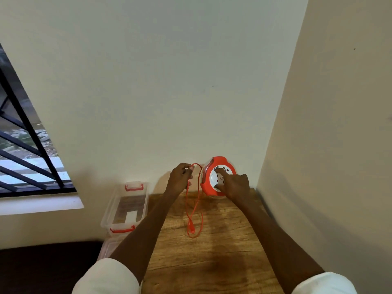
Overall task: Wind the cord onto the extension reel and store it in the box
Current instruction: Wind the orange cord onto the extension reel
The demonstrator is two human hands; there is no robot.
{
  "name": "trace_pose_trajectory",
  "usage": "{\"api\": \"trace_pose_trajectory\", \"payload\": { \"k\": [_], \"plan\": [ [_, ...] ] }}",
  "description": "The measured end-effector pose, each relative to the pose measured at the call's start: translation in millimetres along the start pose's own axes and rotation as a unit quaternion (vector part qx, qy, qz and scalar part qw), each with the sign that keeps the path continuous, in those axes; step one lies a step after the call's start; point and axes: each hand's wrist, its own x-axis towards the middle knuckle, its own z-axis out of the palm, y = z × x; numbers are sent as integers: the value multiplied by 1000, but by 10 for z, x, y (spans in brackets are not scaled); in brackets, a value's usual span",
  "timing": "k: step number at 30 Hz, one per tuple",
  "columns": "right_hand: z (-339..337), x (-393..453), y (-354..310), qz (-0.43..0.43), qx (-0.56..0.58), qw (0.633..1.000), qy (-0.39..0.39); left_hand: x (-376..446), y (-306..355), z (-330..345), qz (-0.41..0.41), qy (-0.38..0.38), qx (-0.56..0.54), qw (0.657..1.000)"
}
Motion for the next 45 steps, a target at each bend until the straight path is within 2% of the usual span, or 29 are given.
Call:
{"api": "trace_pose_trajectory", "payload": {
  "k": [6, 8, 11, 13, 14, 16, 19, 21, 23, 24, 25, 26, 27, 28, 29, 32, 35, 37, 40, 45],
  "plan": [
    [115, -63, -176, -150, -105, 983, 19, 79, 228, 29, 30, 24, -6, 999],
    [130, -76, -220, -186, -122, 975, 28, 112, 275, -3, 27, 9, 8, 1000],
    [113, -69, -263, -188, -122, 974, 35, 148, 285, -76, 71, -38, 91, 993],
    [90, -65, -280, -171, -107, 979, 35, 141, 259, -120, 114, -26, 169, 979],
    [78, -71, -280, -164, -97, 981, 35, 126, 244, -137, 116, -12, 173, 978],
    [72, -82, -266, -156, -76, 984, 42, 93, 203, -157, 79, -1, 143, 987],
    [67, -94, -258, -143, -53, 987, 57, 51, 165, -166, -22, -91, 91, 991],
    [64, -92, -263, -129, -29, 990, 51, 43, 133, -158, -33, -120, 86, 989],
    [61, -83, -276, -113, 37, 992, 28, 27, 135, -147, -22, -104, 85, 991],
    [55, -74, -284, -90, 126, 988, 2, 17, 124, -140, -11, -96, 96, 991],
    [42, -60, -296, -60, 254, 965, -31, 13, 116, -129, 5, -90, 117, 989],
    [34, -55, -319, -28, 377, 924, -66, 4, 106, -116, 20, -85, 144, 986],
    [26, -62, -343, 3, 470, 878, -91, -10, 92, -100, 31, -78, 167, 982],
    [8, -59, -363, 28, 516, 851, -97, -22, 83, -89, 36, -69, 180, 981],
    [-6, -66, -386, 50, 536, 838, -91, -41, 66, -83, 39, -63, 185, 980],
    [20, -68, -389, 120, 537, 835, -27, -88, -5, -97, 37, -45, 171, 984],
    [67, -79, -240, 184, 538, 822, 42, -120, -97, -187, 12, -17, 110, 994],
    [91, -113, -103, 209, 518, 828, 48, -137, -179, -289, 1, -1, 73, 997],
    [150, -163, 105, 204, 425, 881, 44, -155, -294, -449, -12, 42, 12, 999],
    [247, -310, 247, 197, 311, 930, 2, -174, -393, -602, -67, 101, -50, 991]
  ]
}}
